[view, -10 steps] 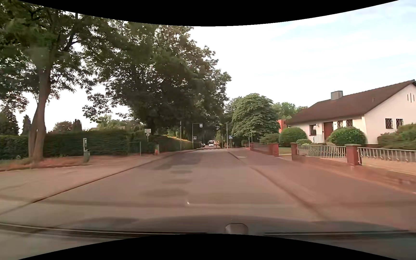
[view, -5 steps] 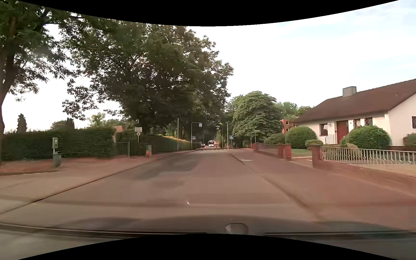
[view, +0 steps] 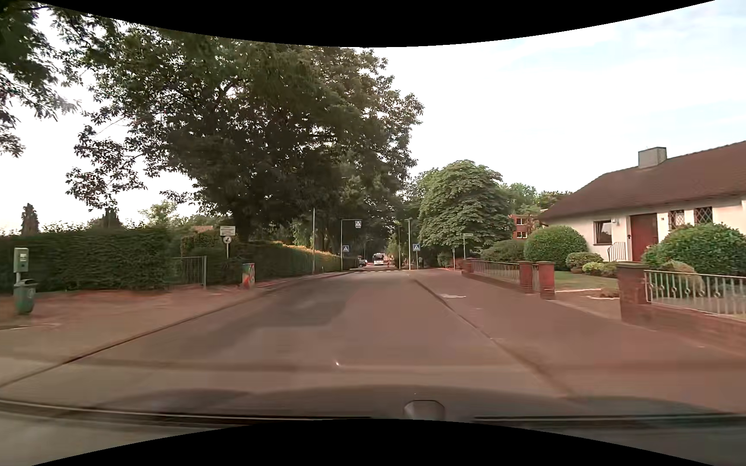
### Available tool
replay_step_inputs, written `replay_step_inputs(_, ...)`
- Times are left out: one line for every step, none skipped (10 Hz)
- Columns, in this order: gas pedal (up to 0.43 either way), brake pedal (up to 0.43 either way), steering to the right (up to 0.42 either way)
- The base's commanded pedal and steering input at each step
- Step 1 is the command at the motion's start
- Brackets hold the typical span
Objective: Follow the waypoints while adhering to traffic rules and regulations
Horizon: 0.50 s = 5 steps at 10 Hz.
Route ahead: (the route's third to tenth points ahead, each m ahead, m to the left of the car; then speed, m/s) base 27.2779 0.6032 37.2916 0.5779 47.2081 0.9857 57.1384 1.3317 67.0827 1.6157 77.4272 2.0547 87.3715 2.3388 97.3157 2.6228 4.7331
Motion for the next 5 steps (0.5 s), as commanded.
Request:
replay_step_inputs(0.008,0.000,-0.003)
replay_step_inputs(0.008,0.000,0.000)
replay_step_inputs(0.008,0.000,0.001)
replay_step_inputs(0.008,0.000,0.001)
replay_step_inputs(0.008,0.000,0.003)
